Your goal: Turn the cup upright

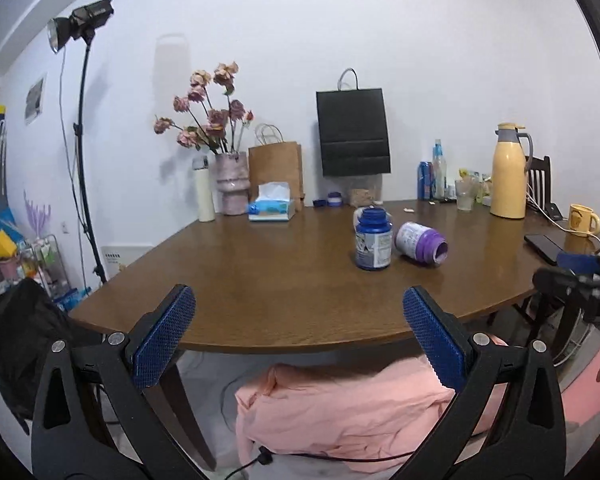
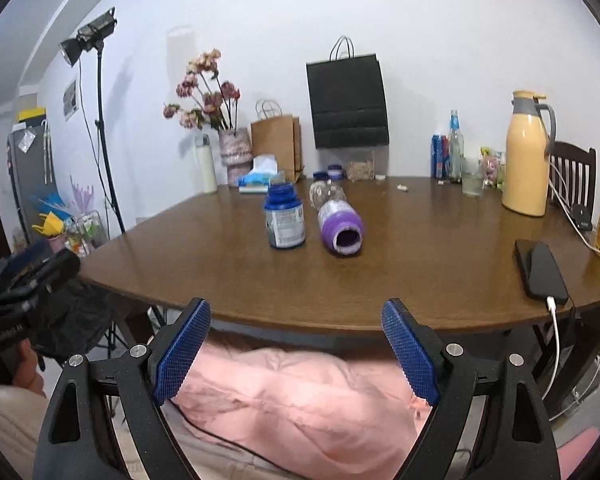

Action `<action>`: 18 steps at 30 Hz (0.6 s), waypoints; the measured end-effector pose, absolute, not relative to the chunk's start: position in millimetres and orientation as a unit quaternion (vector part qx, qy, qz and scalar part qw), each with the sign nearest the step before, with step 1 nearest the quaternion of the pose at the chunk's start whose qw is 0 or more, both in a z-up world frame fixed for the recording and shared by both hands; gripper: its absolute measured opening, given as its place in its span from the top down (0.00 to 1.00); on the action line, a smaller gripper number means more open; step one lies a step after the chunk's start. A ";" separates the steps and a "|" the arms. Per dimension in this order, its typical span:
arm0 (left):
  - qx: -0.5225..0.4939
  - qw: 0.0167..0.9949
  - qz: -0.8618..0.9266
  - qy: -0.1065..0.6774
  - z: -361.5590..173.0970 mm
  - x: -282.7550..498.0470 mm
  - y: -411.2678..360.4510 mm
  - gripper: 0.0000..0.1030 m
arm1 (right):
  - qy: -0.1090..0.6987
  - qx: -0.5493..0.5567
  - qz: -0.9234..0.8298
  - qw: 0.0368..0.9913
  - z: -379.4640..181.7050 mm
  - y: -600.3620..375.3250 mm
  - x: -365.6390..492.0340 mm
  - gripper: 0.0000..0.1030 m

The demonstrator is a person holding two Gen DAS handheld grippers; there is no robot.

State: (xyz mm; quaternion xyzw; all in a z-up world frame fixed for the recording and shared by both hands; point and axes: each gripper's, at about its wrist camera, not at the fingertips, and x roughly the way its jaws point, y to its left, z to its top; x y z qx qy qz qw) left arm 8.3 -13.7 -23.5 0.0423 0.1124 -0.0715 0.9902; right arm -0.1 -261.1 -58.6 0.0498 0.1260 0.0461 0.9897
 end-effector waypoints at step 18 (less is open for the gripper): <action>0.042 0.991 -0.070 0.109 -24.1 3.8 -10.0 0.00 | 0.122 0.037 0.059 0.990 -58.7 -255.0 -0.2 0.11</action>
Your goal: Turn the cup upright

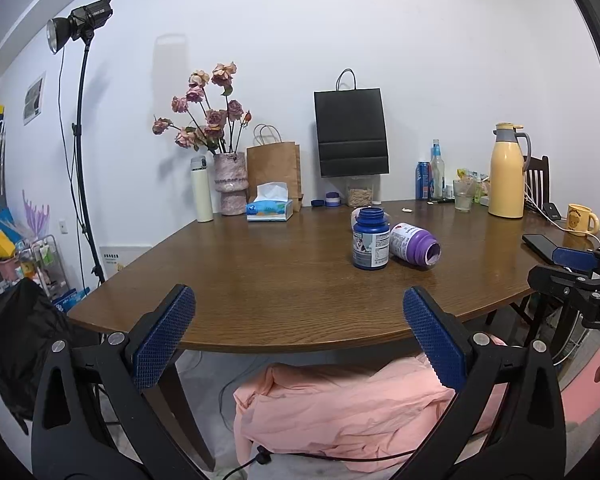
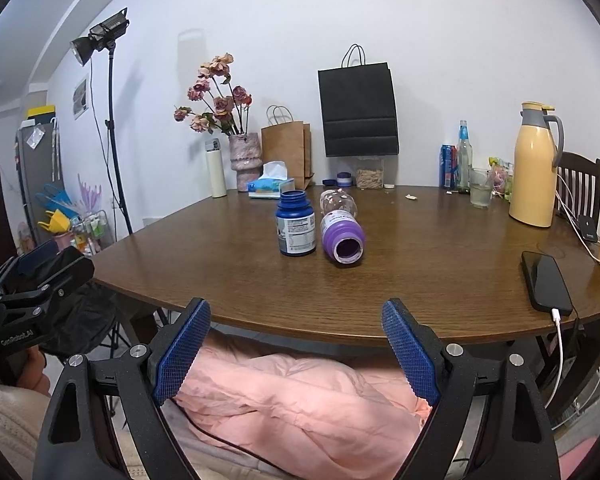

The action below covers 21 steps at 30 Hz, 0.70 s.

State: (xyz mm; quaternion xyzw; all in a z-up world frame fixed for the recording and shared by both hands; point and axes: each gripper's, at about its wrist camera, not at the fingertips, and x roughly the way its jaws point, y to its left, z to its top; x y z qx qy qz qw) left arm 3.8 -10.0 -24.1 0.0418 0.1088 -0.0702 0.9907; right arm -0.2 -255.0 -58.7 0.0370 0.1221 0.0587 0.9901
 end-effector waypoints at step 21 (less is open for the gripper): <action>0.040 0.991 -0.066 0.106 -25.2 4.1 -8.4 0.00 | 0.126 0.037 0.062 0.989 -61.0 -251.0 1.4 0.11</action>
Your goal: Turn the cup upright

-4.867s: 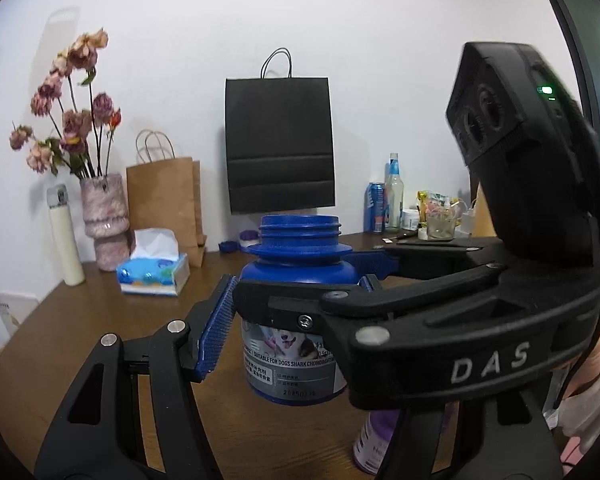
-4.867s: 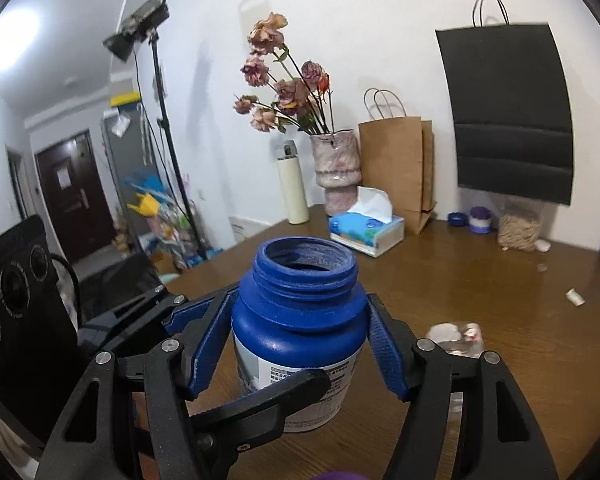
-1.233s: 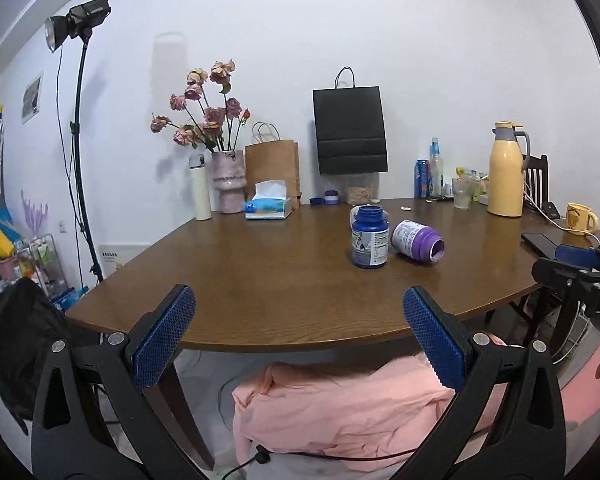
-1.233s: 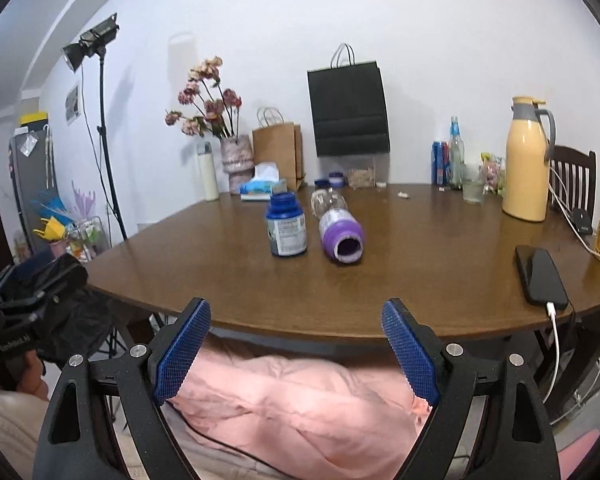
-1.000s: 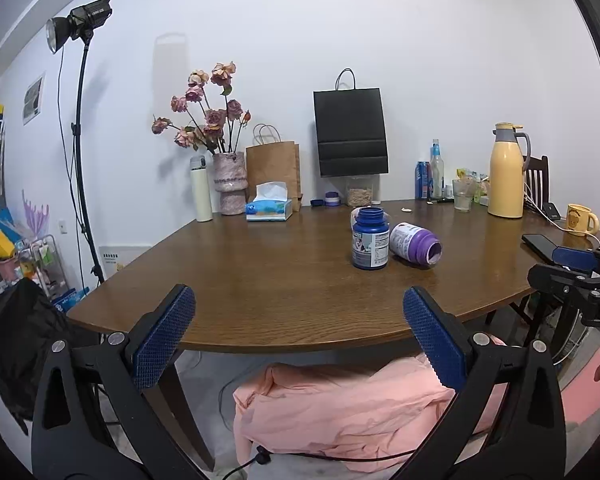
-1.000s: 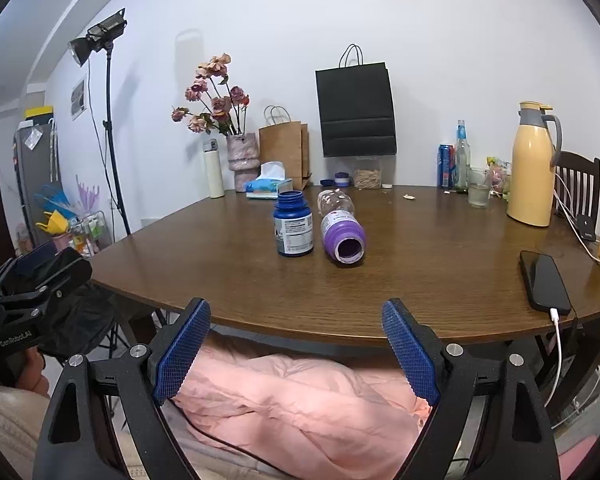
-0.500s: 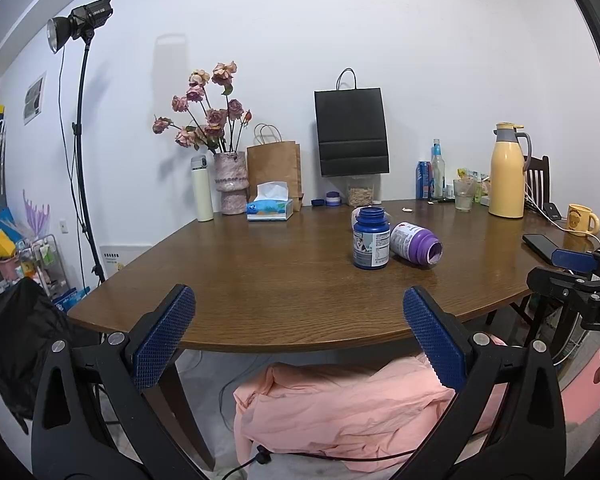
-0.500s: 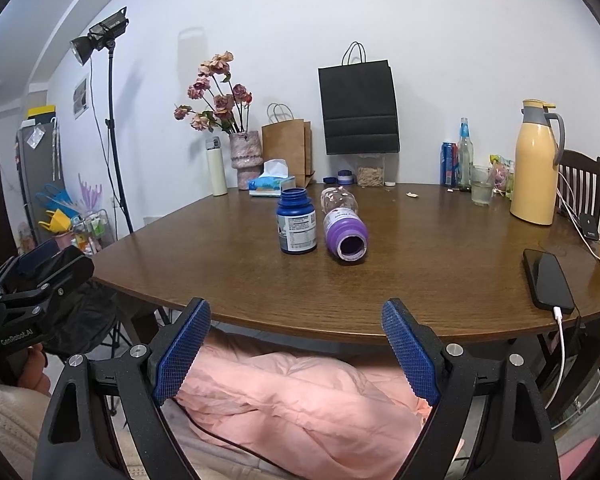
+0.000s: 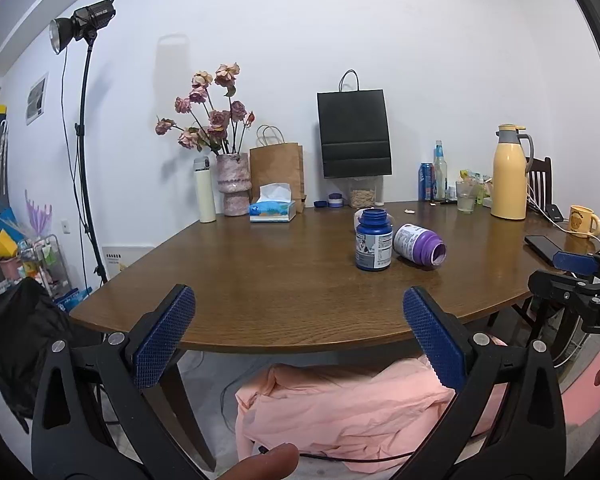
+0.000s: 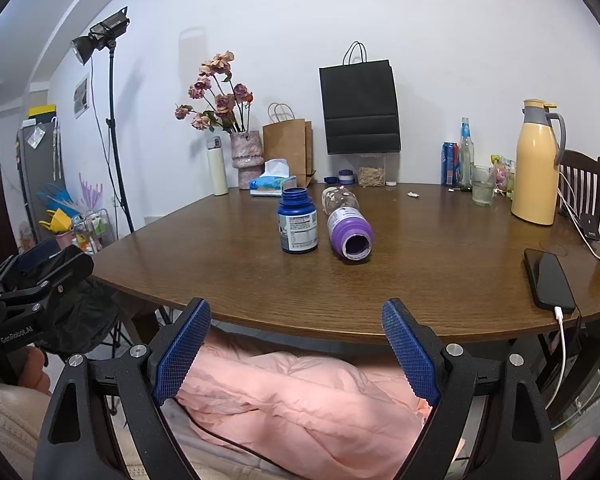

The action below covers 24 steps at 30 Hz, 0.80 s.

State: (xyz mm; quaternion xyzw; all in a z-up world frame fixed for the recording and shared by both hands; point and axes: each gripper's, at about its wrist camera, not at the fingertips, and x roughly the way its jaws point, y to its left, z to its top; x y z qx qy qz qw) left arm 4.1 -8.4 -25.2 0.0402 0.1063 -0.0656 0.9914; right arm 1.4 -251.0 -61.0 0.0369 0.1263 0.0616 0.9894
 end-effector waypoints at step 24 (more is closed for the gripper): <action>0.040 0.992 -0.065 0.105 -25.3 3.7 -7.4 0.00 | 0.128 0.036 0.062 0.989 -62.4 -251.1 0.8 0.11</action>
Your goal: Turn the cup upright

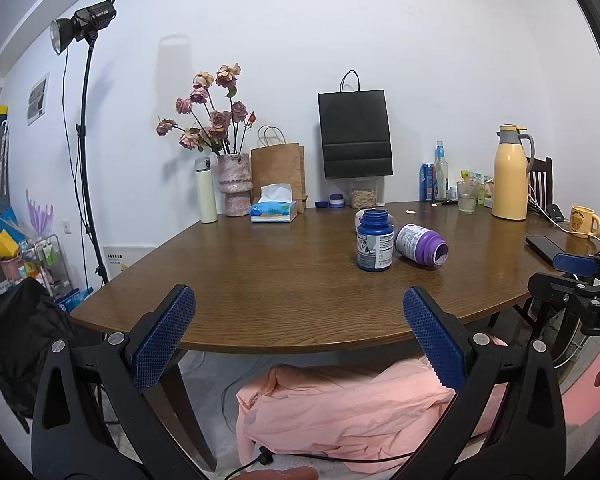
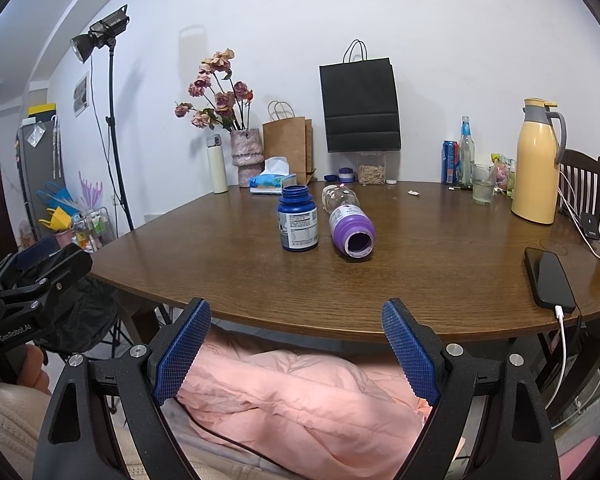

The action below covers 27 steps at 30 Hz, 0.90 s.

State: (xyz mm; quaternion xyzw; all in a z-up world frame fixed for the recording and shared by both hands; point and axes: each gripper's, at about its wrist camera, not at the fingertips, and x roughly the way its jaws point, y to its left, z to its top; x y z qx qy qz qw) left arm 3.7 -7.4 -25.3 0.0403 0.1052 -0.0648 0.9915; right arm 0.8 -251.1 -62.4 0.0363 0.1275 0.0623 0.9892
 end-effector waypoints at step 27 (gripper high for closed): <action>0.042 0.992 -0.061 0.102 -23.0 2.9 -8.9 0.00 | 0.130 0.037 0.062 0.989 -63.3 -251.4 2.2 0.11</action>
